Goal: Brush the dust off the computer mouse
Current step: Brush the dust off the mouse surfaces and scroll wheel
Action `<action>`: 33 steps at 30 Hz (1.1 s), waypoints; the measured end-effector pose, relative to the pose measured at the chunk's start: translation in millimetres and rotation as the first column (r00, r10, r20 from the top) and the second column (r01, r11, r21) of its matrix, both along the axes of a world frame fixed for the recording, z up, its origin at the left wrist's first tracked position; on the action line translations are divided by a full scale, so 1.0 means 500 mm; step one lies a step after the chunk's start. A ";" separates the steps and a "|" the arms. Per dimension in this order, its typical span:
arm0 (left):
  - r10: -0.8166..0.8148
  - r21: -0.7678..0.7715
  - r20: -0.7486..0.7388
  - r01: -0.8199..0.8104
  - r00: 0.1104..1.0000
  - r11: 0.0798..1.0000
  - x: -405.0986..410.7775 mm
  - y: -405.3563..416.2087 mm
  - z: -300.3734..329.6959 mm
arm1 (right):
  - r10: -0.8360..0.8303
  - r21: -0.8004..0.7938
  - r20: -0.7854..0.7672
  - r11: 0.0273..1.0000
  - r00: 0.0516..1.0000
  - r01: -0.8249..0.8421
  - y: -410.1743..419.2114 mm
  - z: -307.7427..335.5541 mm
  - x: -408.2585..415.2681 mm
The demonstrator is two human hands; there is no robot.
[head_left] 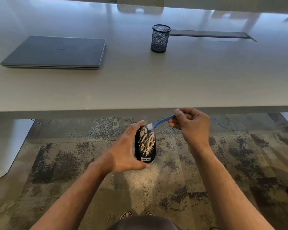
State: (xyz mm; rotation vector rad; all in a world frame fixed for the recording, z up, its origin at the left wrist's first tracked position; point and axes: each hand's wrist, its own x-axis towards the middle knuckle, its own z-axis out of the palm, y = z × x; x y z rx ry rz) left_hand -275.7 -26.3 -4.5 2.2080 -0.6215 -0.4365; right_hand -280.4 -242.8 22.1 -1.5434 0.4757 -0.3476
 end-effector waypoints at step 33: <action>0.061 -0.022 0.011 -0.061 0.998 0.998 -0.012 0.007 -0.016 | -0.056 -0.028 0.003 0.998 0.998 0.056 0.001 0.011 -0.063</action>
